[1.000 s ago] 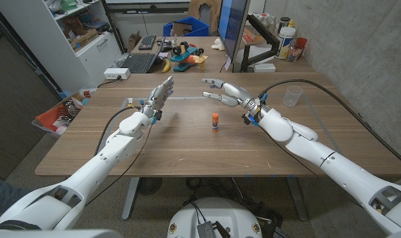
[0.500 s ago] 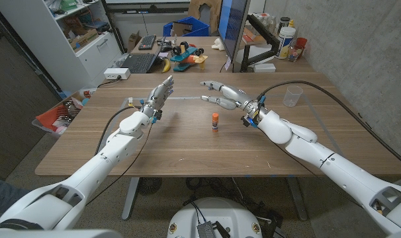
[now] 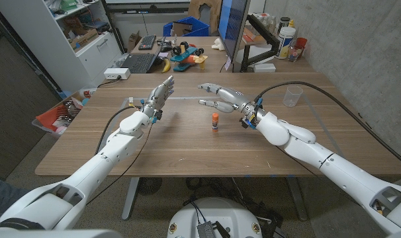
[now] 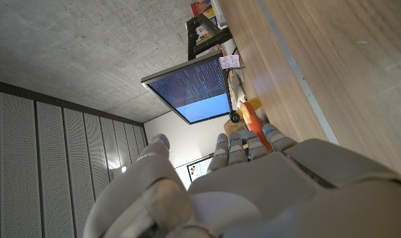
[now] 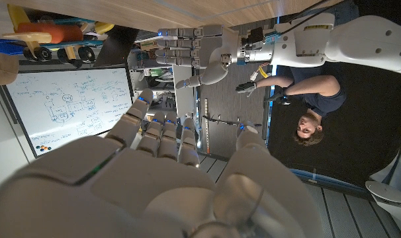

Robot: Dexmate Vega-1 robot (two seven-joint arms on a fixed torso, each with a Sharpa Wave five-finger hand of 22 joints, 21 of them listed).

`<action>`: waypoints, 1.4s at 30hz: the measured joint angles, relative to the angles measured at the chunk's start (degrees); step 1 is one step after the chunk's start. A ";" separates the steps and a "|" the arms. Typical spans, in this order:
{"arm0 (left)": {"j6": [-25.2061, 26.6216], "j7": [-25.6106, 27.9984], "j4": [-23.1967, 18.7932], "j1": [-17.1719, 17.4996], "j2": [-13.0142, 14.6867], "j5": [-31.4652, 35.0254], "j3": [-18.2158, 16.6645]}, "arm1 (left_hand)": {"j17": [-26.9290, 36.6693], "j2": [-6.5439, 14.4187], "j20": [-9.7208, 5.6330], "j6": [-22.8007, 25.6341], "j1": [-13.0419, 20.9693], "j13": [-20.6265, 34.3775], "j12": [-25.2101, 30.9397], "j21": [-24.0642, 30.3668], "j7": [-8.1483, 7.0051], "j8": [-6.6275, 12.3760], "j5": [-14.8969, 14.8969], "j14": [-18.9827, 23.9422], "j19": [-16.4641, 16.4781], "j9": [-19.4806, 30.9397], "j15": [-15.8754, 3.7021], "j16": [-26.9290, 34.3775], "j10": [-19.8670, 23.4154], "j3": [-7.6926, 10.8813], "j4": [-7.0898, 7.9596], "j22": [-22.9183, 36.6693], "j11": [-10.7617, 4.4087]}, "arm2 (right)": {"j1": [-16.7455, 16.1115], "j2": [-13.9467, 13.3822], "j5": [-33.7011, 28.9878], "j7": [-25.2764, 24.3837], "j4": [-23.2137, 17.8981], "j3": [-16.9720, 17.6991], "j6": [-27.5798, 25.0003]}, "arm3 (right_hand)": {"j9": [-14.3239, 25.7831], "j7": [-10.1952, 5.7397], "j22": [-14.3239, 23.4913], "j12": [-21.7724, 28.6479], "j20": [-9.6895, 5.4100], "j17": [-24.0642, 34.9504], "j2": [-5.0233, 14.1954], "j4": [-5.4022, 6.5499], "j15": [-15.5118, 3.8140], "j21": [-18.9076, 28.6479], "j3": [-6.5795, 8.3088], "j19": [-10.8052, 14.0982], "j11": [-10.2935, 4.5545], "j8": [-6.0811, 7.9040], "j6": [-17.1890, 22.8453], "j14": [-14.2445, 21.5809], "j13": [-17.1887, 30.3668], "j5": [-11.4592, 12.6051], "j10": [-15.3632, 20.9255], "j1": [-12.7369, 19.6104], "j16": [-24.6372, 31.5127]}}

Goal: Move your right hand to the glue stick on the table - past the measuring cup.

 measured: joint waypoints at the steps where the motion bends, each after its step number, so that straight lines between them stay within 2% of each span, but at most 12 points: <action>1: 0.00 -0.02 0.02 0.00 0.00 0.00 0.00 | 0.00 0.00 0.00 0.00 0.00 -0.12 0.00 0.00 0.00 0.00 0.00 0.00 0.00 0.00 0.00 0.00 0.00 0.00 0.00 0.00 0.00 | 0.05 -0.02 -0.20 -0.04 -0.05 -0.08 -0.15 | 0.00 0.00 0.00 0.00 -0.02 0.00 0.00 0.00 0.00 0.00 0.00 -0.02 0.00 0.00 0.00 0.00 0.00 0.00 0.00 0.00 0.00; 8: 0.00 -0.16 0.17 -0.05 0.00 -0.02 0.00 | 0.00 0.00 0.00 0.00 0.00 -0.16 0.00 0.00 0.00 0.00 0.00 0.00 0.00 0.00 0.00 0.00 0.00 0.17 -0.17 0.00 0.00 | 0.29 -0.14 -1.60 -0.23 -0.43 -0.63 -1.27 | 0.00 0.00 0.00 0.00 0.34 0.04 0.00 0.00 0.00 0.00 0.00 -0.49 -0.10 0.00 0.00 0.00 0.00 0.00 0.10 0.00 -0.36; 42: -0.59 -1.06 1.77 -0.70 -0.46 -0.24 0.12 | 0.00 0.30 0.00 0.00 -0.30 -0.15 0.00 0.00 0.00 0.00 0.00 0.20 0.00 0.01 0.19 0.00 0.00 -0.08 -0.41 0.00 0.00 | 1.51 -0.67 -6.26 -1.31 -0.62 -3.36 -5.30 | 0.00 -0.19 0.00 0.00 0.02 0.14 0.00 -0.13 -0.20 0.00 0.13 -0.79 -0.42 0.00 0.81 0.20 0.00 0.45 0.42 0.00 -0.39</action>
